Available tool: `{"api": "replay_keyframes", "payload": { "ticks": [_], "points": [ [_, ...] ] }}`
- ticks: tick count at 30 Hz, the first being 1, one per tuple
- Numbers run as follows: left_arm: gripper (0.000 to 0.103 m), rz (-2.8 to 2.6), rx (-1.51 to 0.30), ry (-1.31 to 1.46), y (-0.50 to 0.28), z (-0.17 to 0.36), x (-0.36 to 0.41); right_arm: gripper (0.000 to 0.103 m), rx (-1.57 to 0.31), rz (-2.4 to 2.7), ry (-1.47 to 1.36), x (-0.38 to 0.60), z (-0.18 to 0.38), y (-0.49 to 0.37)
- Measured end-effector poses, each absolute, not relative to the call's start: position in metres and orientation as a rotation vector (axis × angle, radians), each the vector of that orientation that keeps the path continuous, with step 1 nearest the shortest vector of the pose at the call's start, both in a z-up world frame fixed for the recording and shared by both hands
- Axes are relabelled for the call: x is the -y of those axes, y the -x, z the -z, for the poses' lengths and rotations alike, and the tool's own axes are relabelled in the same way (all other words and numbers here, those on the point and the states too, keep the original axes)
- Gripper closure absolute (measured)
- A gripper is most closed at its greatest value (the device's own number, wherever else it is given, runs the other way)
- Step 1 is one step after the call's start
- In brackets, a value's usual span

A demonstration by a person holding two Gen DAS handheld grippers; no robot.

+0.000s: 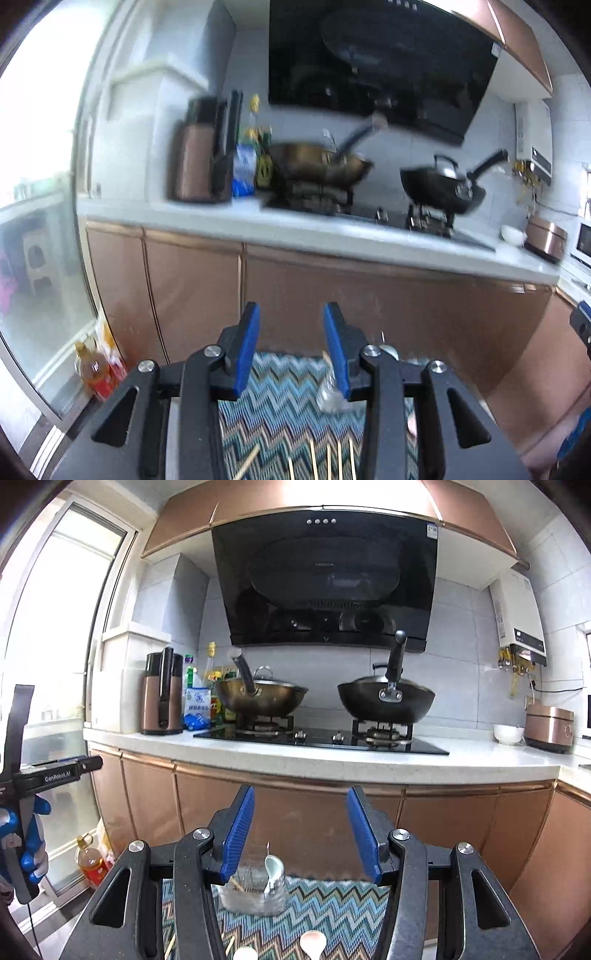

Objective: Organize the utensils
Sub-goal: 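Move both open tools back over the remaining utensils, then close the left tool on another chopstick while the right tool grasps a white spoon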

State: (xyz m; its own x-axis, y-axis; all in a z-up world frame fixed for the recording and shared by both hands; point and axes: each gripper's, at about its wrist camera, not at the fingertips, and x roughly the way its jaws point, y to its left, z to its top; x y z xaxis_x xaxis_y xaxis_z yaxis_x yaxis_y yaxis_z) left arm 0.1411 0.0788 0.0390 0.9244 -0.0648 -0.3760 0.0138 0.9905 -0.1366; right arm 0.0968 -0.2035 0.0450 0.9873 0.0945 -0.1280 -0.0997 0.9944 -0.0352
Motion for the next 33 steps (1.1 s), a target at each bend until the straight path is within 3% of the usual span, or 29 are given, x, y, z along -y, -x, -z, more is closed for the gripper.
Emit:
{"api": "replay_keyframes", "payload": {
  "ticks": [5, 27, 33],
  "points": [
    [0.069, 0.098, -0.564, 0.121, -0.149, 0.006, -0.073, 0.056, -0.215, -0.15, 0.048, 0.209, -0.021, -0.098],
    [0.069, 0.237, -1.004, 0.117, -0.207, 0.162, -0.029, 0.057, -0.626, -0.327, -0.054, 0.233, 0.127, -0.175],
    [0.07, 0.236, -1.154, 0.148, -0.244, 0.2, -0.017, 0.069, -0.799, -0.44, -0.112, 0.225, 0.179, -0.211]
  ]
}}
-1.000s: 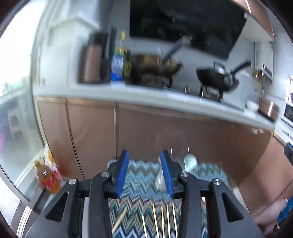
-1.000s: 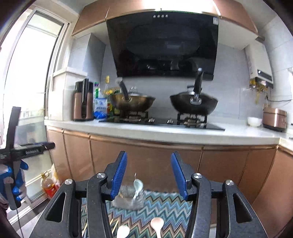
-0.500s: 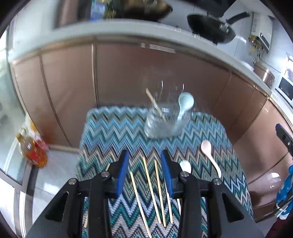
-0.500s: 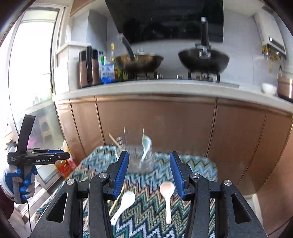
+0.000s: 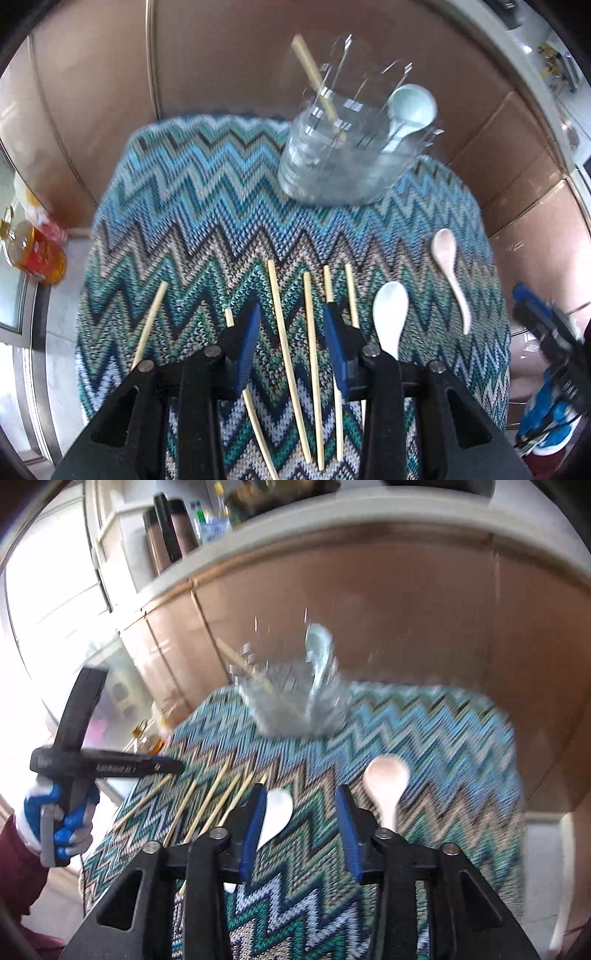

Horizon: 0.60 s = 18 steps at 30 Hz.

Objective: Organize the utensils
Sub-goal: 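Close the left tool on another chopstick while the right tool grasps a white spoon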

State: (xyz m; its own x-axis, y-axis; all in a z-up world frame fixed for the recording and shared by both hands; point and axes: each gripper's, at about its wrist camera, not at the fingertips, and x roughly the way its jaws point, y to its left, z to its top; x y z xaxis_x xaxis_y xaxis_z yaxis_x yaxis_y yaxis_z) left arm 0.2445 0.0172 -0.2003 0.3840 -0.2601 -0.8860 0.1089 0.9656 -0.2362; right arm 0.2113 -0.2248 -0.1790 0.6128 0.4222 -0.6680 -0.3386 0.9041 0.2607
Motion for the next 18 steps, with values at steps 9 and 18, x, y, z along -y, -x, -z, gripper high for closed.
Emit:
{"api": "replay_keyframes", "payload": {
  "ticks": [9, 18],
  "points": [
    [0.076, 0.207, -1.276, 0.142, -0.279, 0.238, -0.01, 0.075, -0.956, -0.566, -0.163, 0.206, 0.223, -0.253],
    [0.085, 0.207, -1.331, 0.116, -0.293, 0.26, -0.005, 0.075, -1.047, -0.629, -0.132, 0.181, 0.251, -0.285]
  ]
}}
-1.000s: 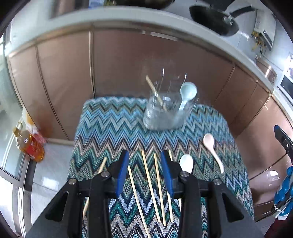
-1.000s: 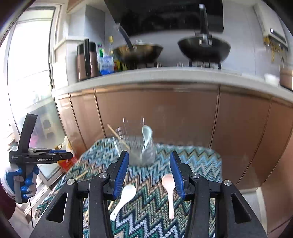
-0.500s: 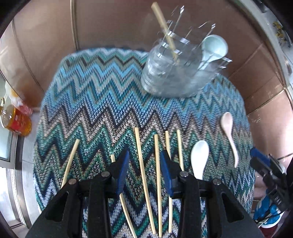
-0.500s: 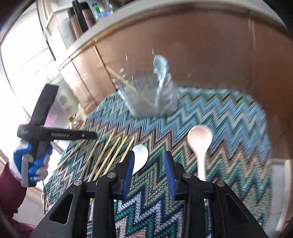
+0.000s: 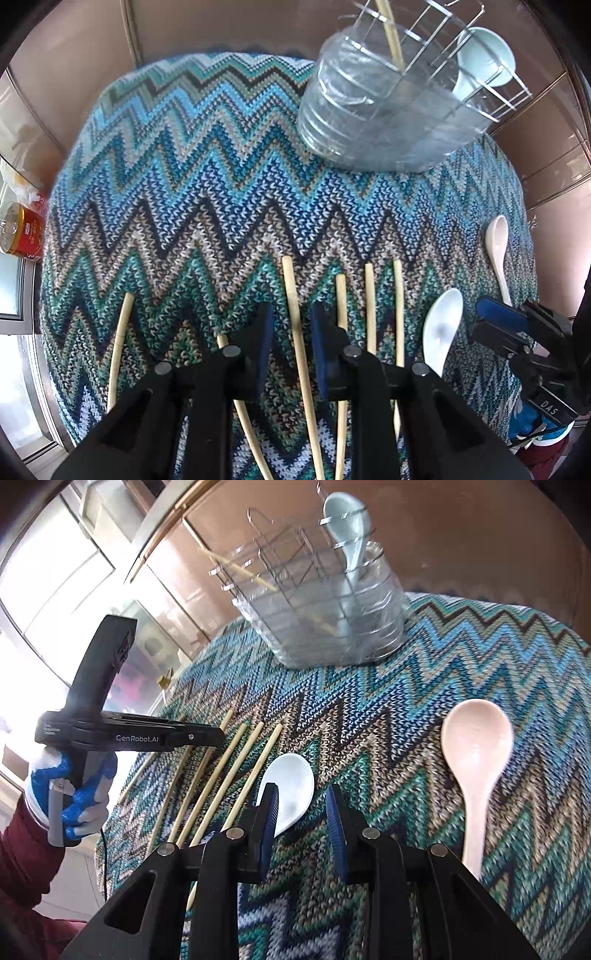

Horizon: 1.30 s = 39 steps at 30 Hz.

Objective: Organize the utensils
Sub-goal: 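Close the left tool on another chopstick while the right tool grasps a white spoon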

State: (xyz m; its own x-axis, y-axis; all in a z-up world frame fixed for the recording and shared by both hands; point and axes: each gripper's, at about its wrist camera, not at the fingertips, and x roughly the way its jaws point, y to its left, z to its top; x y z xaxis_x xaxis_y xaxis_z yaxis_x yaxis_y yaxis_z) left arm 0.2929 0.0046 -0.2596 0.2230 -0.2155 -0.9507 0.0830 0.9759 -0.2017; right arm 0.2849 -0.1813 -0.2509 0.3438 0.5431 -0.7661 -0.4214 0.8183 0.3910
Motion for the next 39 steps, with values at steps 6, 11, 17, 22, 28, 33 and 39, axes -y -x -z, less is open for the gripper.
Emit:
{"api": "replay_keyframes", "payload": {
  "ticks": [6, 11, 17, 22, 28, 33, 39],
  "points": [
    [0.087, 0.207, -1.346, 0.102, -0.297, 0.263, -0.002, 0.079, -1.087, -0.648, -0.104, 0.17, 0.267, -0.3],
    [0.087, 0.198, -1.363, 0.058, -0.306, 0.264, 0.0, 0.082, -1.109, -0.676, -0.096, 0.165, 0.276, -0.306],
    [0.088, 0.161, -1.378, 0.022, -0.317, 0.265, 0.022, 0.093, -1.116, -0.709, -0.067, 0.165, 0.279, -0.309],
    [0.092, 0.12, -1.359, 0.019, -0.322, 0.266, 0.04, 0.096, -1.106, -0.728, -0.056, 0.16, 0.279, -0.31],
    [0.099, 0.105, -1.346, 0.033, -0.319, 0.267, 0.034, 0.097, -1.077, -0.716, -0.062, 0.17, 0.27, -0.303],
    [0.099, 0.119, -1.31, 0.074, -0.307, 0.262, 0.022, 0.098, -1.039, -0.685, -0.053, 0.178, 0.252, -0.29],
    [0.099, 0.153, -1.253, 0.173, -0.279, 0.247, -0.008, 0.099, -0.978, -0.645, -0.027, 0.184, 0.223, -0.262]
  ]
}}
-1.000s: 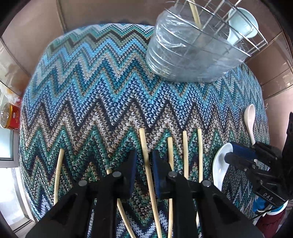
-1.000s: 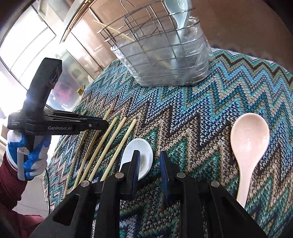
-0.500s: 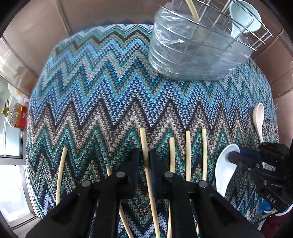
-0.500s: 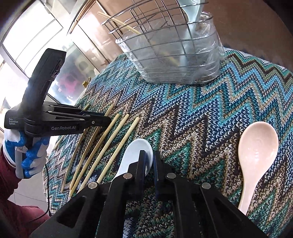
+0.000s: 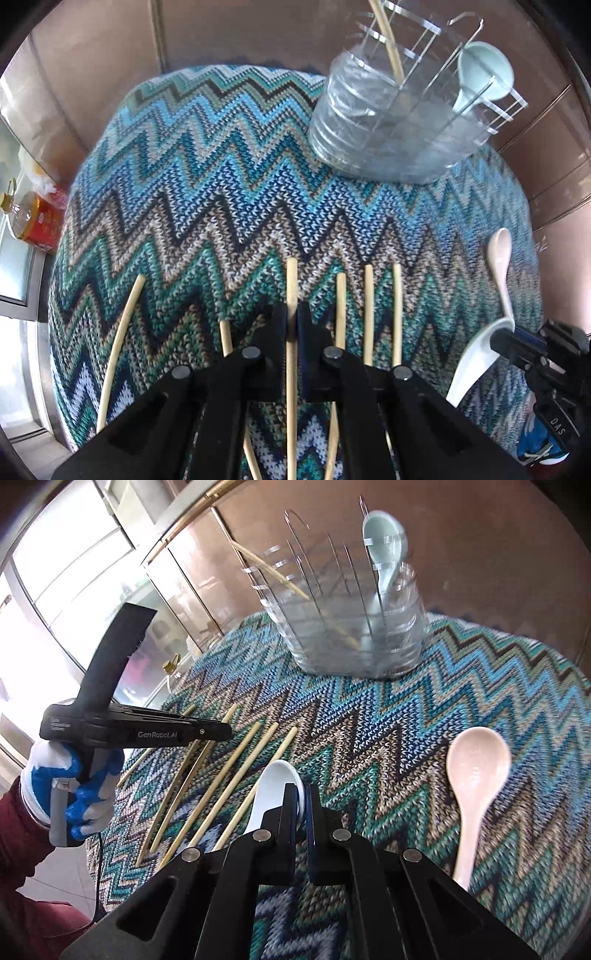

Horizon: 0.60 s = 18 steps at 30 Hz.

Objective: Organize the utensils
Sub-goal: 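Close the left tool on another chopstick while the right tool grasps a white spoon, then lift both utensils into the wire holder while both tools open to drop them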

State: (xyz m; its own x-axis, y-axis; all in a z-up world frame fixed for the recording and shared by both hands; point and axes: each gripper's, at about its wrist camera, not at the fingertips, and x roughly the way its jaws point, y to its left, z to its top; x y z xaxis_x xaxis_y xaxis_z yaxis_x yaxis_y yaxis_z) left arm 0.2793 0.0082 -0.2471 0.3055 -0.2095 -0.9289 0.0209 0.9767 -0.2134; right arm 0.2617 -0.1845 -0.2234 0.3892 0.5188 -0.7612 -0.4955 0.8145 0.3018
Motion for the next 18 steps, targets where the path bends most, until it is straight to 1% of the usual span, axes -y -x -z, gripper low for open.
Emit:
{"api": "replay_keyframes", "payload": {
  "ticks": [5, 16, 17, 18],
  "points": [
    [0.099, 0.181, -1.19, 0.222, -0.253, 0.228, -0.015, 0.098, -0.929, -0.608, 0.012, 0.184, 0.2, -0.233],
    [0.099, 0.219, -1.036, 0.269, -0.185, 0.169, -0.041, 0.099, -0.844, -0.522, 0.02, 0.185, 0.166, -0.178],
    [0.099, 0.221, -1.027, 0.269, -0.191, 0.163, -0.041, 0.099, -0.832, -0.513, 0.025, 0.185, 0.162, -0.173],
    [0.099, 0.228, -1.005, 0.273, -0.182, 0.156, -0.043, 0.099, -0.824, -0.505, 0.027, 0.184, 0.158, -0.17]
  ]
}}
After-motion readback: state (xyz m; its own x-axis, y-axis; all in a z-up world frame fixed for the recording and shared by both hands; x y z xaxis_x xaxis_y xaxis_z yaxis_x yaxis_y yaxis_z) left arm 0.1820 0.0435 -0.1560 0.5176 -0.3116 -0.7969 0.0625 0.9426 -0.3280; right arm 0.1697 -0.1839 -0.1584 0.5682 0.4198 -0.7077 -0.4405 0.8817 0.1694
